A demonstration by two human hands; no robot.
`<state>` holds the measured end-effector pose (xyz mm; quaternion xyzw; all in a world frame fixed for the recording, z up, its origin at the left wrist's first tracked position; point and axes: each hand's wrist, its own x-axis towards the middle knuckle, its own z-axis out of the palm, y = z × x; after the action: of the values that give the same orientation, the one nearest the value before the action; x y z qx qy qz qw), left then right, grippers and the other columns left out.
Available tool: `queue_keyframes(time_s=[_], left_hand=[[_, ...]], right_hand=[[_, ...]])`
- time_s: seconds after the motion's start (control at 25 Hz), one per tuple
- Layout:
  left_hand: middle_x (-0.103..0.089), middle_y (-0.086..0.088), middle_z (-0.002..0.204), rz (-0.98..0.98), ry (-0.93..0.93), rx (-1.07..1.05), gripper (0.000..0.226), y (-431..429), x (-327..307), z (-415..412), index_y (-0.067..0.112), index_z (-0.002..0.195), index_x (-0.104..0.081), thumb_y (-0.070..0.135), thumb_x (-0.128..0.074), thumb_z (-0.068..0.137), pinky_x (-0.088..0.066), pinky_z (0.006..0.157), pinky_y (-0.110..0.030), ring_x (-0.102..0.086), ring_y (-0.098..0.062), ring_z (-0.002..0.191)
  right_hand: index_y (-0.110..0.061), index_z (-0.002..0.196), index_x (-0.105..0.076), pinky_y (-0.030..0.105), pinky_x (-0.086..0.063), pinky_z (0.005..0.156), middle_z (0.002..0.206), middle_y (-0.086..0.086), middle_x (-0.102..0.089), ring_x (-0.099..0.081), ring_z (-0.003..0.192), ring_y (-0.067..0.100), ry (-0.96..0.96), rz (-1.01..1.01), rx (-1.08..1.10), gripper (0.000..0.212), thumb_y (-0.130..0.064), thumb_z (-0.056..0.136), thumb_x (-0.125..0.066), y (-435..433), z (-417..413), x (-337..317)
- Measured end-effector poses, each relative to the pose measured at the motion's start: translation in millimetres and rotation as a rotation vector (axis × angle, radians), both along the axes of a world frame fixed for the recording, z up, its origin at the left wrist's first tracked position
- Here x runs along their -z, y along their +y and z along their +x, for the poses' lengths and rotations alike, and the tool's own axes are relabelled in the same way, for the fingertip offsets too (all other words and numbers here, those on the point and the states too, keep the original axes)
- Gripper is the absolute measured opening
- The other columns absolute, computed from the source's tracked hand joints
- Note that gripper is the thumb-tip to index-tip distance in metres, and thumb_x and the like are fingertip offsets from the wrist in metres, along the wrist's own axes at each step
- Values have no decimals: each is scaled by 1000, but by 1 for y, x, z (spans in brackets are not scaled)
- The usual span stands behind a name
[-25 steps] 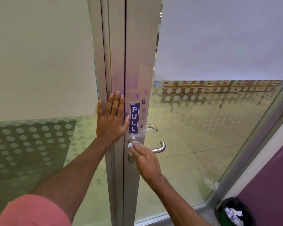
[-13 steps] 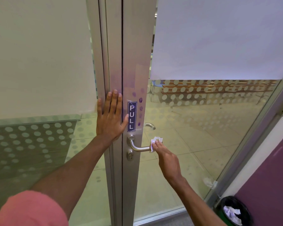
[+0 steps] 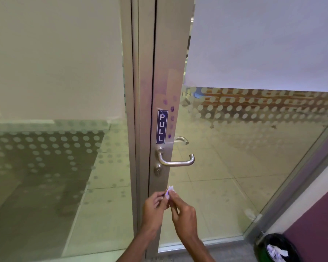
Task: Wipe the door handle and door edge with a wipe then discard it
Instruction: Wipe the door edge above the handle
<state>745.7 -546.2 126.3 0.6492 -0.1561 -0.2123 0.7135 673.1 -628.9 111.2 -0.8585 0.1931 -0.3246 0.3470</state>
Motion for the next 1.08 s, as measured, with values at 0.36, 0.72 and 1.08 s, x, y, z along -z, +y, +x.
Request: queue_keyframes(time_s=[0.36, 0.72, 1.08], left_hand=[[-69, 2, 79, 132, 0, 299, 16, 24, -21, 20, 9, 95, -64, 16, -51, 101, -47, 68, -20, -60, -12, 74], [-72, -11, 81, 53, 15, 173, 14, 20, -36, 37, 4, 104, -65, 9, -67, 91, -54, 64, -23, -65, -12, 64], [-62, 10, 89, 418, -752, -257, 27, 12, -64, 57, 26, 106, -66, 42, -70, 84, -43, 69, -21, -54, -4, 75]], right_hand=[[-11, 123, -63, 26, -57, 77, 109, 10, -73, -71, 97, 18, 81, 875, -271, 39, -12, 85, -72, -40, 0, -30], [-6, 102, -65, 38, -60, 70, 97, 16, -71, -69, 84, 25, -55, 1420, -339, 22, -14, 82, -69, -27, 9, -42], [6, 121, -59, 35, -60, 75, 107, 21, -71, -69, 82, 32, -263, 1427, -337, 30, 3, 91, -56, -17, 30, -62]])
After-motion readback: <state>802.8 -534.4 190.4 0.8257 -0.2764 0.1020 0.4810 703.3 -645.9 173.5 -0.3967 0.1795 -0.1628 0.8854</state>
